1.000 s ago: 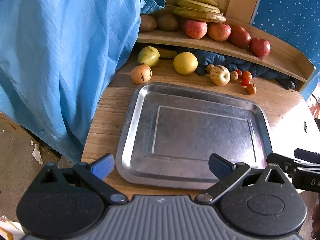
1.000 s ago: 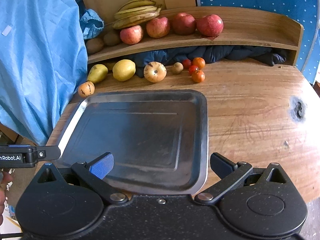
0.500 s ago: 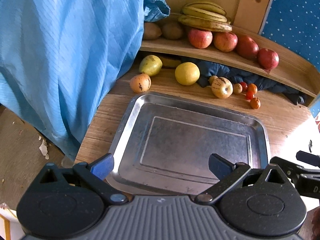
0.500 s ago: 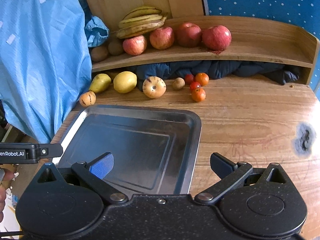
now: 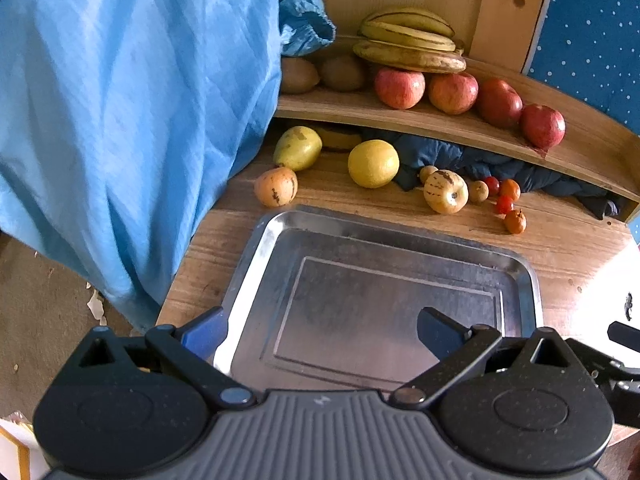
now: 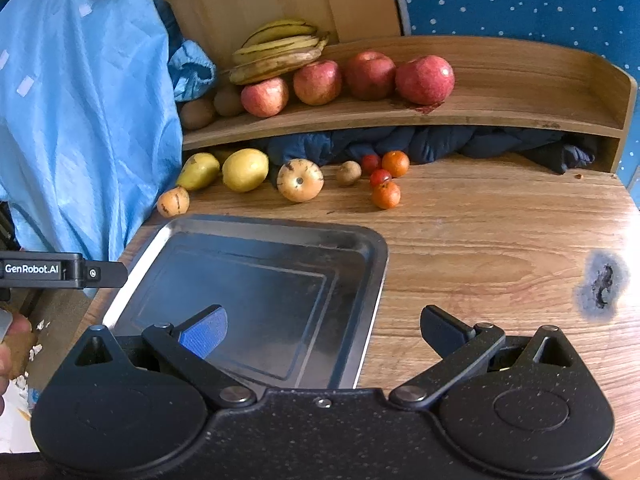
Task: Organize fruits
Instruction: 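Reach left tool to the orange round fruit while right tool reaches the yellow lemon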
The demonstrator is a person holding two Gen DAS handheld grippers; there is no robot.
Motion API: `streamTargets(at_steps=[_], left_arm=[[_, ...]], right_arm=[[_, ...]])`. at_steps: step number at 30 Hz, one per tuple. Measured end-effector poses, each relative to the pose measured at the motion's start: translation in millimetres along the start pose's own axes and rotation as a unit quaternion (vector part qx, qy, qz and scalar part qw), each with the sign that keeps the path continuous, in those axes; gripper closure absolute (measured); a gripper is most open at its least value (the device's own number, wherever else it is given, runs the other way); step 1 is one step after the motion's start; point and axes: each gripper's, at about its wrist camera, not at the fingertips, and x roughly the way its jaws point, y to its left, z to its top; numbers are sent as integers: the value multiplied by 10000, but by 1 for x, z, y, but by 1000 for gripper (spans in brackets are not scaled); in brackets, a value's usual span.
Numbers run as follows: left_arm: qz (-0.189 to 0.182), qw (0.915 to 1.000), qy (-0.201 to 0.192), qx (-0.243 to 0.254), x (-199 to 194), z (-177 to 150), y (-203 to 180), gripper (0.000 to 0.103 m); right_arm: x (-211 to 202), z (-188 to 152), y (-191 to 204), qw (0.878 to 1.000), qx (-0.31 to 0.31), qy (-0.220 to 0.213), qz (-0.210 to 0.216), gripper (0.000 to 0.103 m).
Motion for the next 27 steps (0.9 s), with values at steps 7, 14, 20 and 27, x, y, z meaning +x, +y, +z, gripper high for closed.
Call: streamTargets(at_steps=[7,14,20,27], left_arm=[[0,9999,51,90,11,11,2,1],[66,9999,121,44,23,23,22,1],[54,9998,207,38,38,36,38,1],[-63,9994,302,128,56,51,47,1]], right_arm=[[4,8,-7,9998,131,-111,-79,0],[19,18,11,9997,-158,-197,25,0],[36,25,32,9992,-377,-140,91,0],[53,32,46,9992,-398,-42,4,0]])
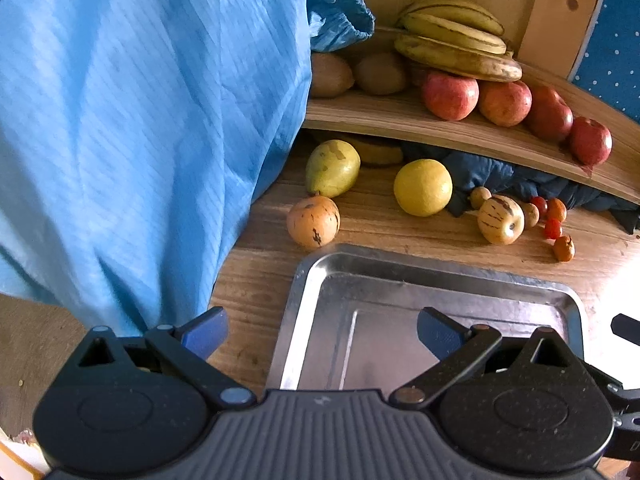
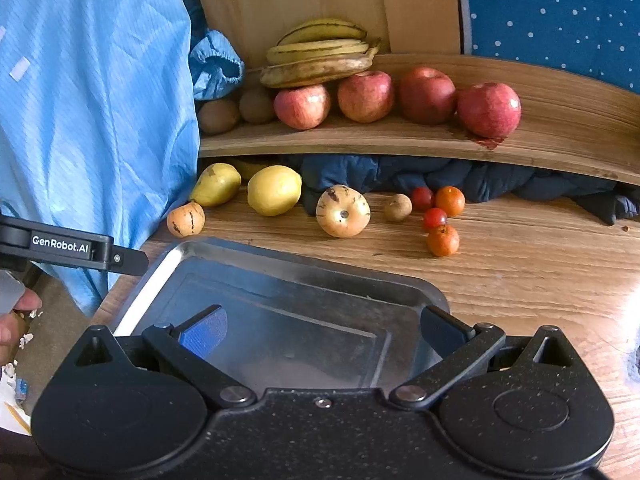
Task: Organize fruits
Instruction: 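Reach left tool to the orange round fruit while right tool reaches the yellow lemon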
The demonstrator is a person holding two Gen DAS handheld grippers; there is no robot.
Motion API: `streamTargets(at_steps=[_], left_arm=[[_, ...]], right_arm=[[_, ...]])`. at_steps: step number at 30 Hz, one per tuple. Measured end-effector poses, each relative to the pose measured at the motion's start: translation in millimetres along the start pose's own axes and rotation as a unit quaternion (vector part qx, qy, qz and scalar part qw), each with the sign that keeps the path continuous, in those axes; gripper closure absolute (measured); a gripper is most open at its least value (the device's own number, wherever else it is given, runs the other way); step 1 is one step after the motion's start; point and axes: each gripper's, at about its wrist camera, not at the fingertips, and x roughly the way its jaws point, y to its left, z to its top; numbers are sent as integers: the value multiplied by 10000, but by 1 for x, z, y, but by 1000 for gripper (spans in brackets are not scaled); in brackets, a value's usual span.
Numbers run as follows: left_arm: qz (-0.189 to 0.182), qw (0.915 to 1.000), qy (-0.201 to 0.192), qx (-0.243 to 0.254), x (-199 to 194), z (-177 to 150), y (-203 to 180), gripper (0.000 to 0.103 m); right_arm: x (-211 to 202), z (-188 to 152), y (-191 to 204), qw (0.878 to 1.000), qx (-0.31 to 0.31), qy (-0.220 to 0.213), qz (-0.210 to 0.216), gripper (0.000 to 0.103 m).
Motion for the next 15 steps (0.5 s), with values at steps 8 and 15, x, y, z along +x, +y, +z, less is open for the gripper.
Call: streamTargets(at_steps=[8,15], left_arm=[[-231,9995,72,221,20,19,-2,1],[-231,9990,181,338,39,34,-1,1]], right_arm=[[15,10,11,9996,-58,76,-250,0],[26,20,21,9988,-221,87,-419,1]])
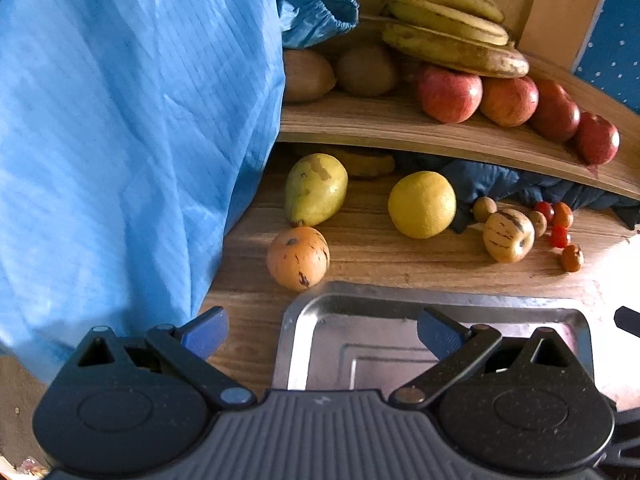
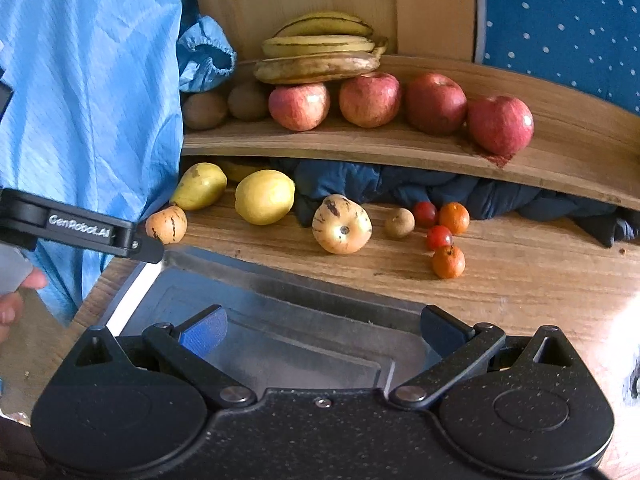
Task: Organize fruits
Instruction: 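Reach left tool to the orange round fruit while right tool reaches the yellow lemon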
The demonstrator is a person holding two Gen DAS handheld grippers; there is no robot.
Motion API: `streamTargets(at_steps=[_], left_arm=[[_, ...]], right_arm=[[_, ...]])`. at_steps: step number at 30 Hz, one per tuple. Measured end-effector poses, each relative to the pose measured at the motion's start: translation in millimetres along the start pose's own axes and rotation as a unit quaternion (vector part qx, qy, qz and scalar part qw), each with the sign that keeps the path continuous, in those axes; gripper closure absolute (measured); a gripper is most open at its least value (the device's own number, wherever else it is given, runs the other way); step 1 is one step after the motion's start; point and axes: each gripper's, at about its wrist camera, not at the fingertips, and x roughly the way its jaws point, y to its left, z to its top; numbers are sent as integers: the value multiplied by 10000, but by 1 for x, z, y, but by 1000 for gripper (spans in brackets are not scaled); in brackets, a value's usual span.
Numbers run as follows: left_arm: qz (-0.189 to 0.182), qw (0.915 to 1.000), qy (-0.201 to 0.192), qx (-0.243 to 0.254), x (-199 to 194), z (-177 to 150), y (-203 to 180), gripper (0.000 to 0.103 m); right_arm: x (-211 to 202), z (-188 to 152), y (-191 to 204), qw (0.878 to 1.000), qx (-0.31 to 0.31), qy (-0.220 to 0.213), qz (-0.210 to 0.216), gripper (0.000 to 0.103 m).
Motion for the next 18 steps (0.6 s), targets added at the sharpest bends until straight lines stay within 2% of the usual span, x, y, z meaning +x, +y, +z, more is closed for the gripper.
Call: streamTargets(at_steps=[10,18], left_arm=[[132,9999,59,-41,23,19,9,1],[201,9996,121,-125,37,32,17,1]], right_arm=[[23,27,21,9964,-769,-207,-299,1],[52,43,38,9927,-1166,-194,-251,1]])
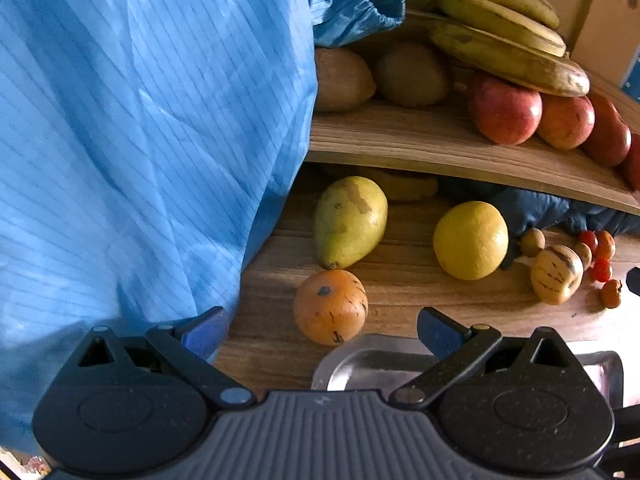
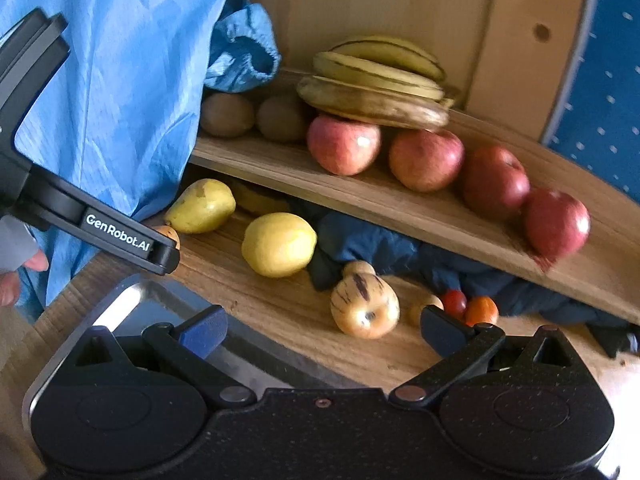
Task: Organize fruits
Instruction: 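Reach left tool to the orange round fruit while right tool reaches the yellow lemon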
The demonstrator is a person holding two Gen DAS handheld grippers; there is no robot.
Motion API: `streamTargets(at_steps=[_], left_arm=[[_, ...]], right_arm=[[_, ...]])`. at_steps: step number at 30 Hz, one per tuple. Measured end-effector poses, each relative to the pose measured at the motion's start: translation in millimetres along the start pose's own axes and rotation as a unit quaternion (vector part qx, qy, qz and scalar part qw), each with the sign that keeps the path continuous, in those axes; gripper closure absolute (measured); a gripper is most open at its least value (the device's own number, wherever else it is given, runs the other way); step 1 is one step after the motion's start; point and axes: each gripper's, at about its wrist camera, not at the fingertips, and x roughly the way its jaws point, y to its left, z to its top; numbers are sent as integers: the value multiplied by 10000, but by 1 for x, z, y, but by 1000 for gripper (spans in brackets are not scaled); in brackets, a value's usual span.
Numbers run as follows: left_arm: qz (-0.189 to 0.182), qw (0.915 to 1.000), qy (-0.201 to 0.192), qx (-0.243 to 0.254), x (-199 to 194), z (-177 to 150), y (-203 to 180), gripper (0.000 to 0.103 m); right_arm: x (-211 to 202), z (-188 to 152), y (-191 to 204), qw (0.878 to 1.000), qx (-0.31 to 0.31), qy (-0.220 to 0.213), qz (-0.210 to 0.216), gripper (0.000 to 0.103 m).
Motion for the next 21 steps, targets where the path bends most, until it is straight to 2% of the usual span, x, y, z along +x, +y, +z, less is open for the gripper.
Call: streamTargets(at_steps=[9,21], left_arm=[[-92,9998,155,-59,14,6,7,2],[-359,9987,280,-216,26,7,19,19]], right_arm=[[30,17,18,9987,-500,102,36,3],[62,35,26,9972,-732,141,105,11]])
